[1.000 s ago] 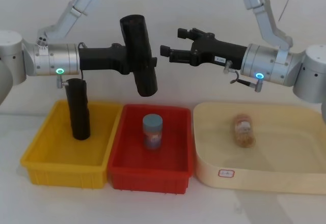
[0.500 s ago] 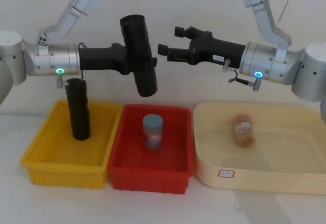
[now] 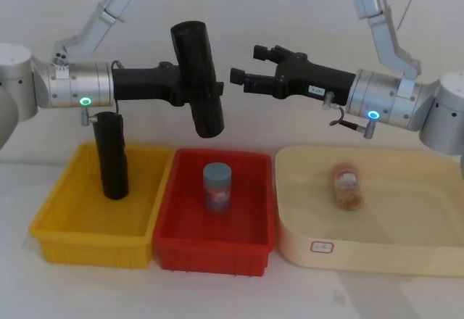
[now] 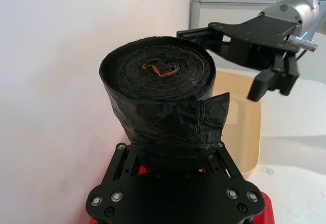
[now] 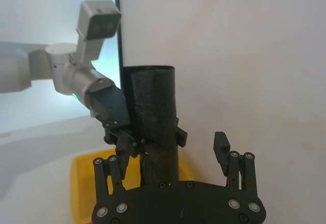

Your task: Pick up the garbage bag with the one hand and transfer it to the other hand.

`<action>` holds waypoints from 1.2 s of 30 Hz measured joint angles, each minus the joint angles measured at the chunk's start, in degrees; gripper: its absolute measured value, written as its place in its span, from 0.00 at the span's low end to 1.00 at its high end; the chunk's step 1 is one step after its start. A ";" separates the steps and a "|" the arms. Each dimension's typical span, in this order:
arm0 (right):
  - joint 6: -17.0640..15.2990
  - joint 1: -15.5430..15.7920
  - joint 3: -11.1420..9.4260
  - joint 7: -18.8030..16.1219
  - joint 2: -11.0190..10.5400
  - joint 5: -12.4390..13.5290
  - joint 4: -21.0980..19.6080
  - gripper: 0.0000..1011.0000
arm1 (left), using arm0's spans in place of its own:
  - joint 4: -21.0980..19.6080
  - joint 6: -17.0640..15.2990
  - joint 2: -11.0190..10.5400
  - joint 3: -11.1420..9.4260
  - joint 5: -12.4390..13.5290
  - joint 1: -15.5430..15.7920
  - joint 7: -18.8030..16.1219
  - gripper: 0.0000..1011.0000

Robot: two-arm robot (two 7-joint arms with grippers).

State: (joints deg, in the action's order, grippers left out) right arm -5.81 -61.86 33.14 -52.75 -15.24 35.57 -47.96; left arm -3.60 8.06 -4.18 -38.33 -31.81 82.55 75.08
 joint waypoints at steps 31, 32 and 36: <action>1.22 -1.86 0.36 -3.23 1.38 3.32 0.34 0.99 | 2.07 0.91 0.72 2.08 2.05 0.85 0.53 0.44; 1.23 -1.92 0.43 -3.20 1.41 3.31 0.35 0.99 | 2.26 0.98 0.79 2.30 2.25 0.92 0.58 0.44; 1.34 -2.10 0.67 -3.03 1.48 3.27 0.35 0.99 | 2.60 1.16 0.89 2.67 2.66 1.07 0.67 0.44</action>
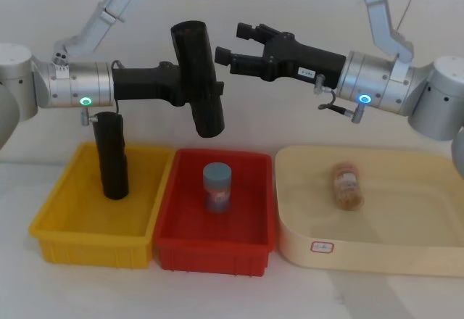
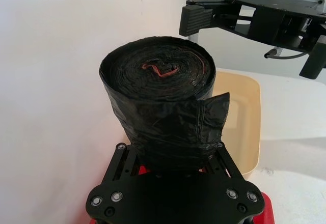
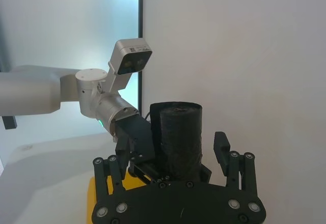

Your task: Pick up the garbage bag with the one hand and transfer it to the other hand.

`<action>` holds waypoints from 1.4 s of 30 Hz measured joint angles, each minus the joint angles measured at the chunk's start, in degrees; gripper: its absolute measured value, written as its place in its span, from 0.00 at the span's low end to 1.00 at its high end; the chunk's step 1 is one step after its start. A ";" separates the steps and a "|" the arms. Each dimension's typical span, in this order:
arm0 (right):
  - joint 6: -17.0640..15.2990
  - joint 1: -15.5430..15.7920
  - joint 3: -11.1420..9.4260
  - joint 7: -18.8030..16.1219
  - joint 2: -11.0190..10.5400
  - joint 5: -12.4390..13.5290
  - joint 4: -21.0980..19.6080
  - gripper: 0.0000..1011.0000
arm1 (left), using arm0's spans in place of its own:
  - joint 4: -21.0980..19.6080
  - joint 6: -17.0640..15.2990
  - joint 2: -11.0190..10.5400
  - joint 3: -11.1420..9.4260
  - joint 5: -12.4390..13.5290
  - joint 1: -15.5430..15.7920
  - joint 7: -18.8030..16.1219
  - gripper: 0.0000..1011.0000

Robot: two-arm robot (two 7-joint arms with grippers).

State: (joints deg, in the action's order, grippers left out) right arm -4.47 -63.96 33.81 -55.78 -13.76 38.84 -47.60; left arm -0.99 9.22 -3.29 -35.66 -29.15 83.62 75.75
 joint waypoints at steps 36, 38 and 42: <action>0.04 0.23 1.50 1.41 -0.88 1.19 -2.41 0.99 | 0.95 0.41 0.31 1.00 1.05 0.37 0.24 0.44; 0.03 0.25 1.54 1.47 -0.90 1.24 -2.51 0.99 | 0.95 0.41 0.31 1.00 1.05 0.38 0.24 0.44; -0.06 0.28 1.63 1.57 -0.95 1.37 -2.60 0.99 | 0.99 0.41 0.32 1.03 1.08 0.39 0.24 0.44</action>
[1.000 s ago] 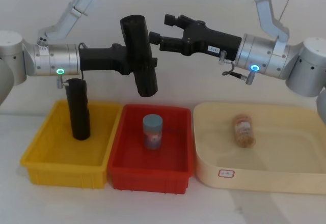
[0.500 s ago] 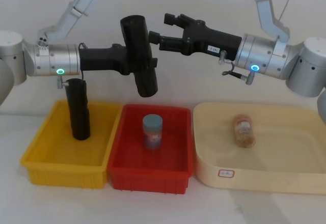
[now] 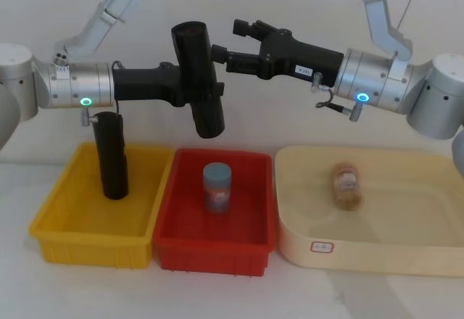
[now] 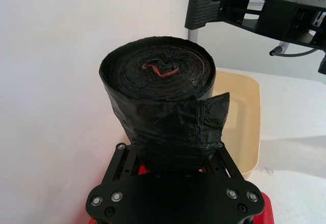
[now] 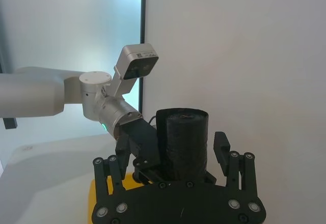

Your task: Pick up the garbage bag with the one hand and transfer it to the other hand.

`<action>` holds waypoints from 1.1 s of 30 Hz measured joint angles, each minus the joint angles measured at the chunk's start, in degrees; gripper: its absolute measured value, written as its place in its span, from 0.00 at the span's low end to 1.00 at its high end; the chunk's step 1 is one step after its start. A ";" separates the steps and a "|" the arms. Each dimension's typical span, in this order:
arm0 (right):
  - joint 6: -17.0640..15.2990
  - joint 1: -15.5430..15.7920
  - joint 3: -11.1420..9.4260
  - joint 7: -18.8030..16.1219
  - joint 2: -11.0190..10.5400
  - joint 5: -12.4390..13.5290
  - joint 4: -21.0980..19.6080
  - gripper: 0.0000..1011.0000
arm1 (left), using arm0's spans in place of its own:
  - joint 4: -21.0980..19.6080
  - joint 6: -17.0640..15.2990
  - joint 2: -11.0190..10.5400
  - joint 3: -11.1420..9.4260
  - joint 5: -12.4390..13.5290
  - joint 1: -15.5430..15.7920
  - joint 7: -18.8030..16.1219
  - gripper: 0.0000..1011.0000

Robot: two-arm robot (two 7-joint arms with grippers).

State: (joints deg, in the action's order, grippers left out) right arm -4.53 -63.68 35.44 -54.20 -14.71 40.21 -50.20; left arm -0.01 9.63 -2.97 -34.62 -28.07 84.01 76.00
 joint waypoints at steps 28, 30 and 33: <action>2.12 -6.98 2.52 -1.64 5.14 -3.52 12.56 0.99 | 0.00 0.00 0.00 0.01 0.01 0.00 -0.01 0.44; 2.23 -7.33 2.66 -1.64 5.41 -3.86 13.13 0.99 | 0.00 0.00 0.00 0.01 0.01 0.00 -0.01 0.44; 2.33 -7.65 2.81 -1.64 5.66 -4.22 13.63 0.99 | 0.00 0.00 0.00 0.01 0.01 -0.01 -0.01 0.44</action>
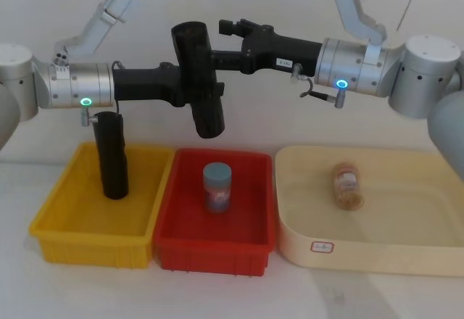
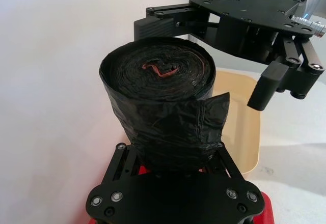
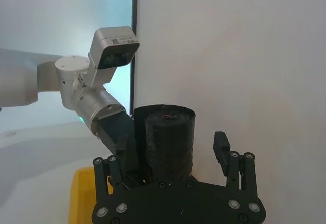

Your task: Pick up the garbage bag with the one hand and transfer it to the other hand.

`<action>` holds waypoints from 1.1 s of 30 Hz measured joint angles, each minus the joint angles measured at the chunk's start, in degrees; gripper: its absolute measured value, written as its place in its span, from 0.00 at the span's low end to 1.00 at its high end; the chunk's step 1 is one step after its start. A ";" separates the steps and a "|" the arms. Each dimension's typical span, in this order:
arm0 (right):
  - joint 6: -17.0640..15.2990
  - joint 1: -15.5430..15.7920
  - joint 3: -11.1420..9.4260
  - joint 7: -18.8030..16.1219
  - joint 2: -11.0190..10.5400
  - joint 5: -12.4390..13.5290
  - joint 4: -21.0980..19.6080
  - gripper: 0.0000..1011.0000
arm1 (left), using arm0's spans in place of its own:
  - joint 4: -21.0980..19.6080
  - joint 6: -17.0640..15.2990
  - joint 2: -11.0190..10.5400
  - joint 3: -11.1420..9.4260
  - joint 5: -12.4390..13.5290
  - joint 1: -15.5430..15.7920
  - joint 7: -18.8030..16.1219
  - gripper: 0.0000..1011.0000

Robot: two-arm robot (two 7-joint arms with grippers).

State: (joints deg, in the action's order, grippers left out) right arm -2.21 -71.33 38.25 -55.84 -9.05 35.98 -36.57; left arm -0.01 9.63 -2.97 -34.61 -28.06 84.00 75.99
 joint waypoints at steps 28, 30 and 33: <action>2.35 -4.02 0.23 -2.52 4.53 -2.12 8.72 0.99 | -0.01 0.00 0.00 0.00 0.00 0.00 0.00 0.44; 2.69 -4.45 0.17 -2.88 5.01 -2.22 9.80 0.99 | 0.00 0.00 0.00 0.00 0.00 0.00 0.00 0.44; 3.11 -4.99 0.09 -3.33 5.63 -2.37 11.15 0.99 | 0.00 0.00 0.00 0.00 0.00 0.00 0.00 0.44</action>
State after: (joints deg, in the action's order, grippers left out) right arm 0.90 -76.32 38.34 -59.17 -3.42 33.61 -25.42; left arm -0.01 9.63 -2.97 -34.61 -28.06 84.01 75.99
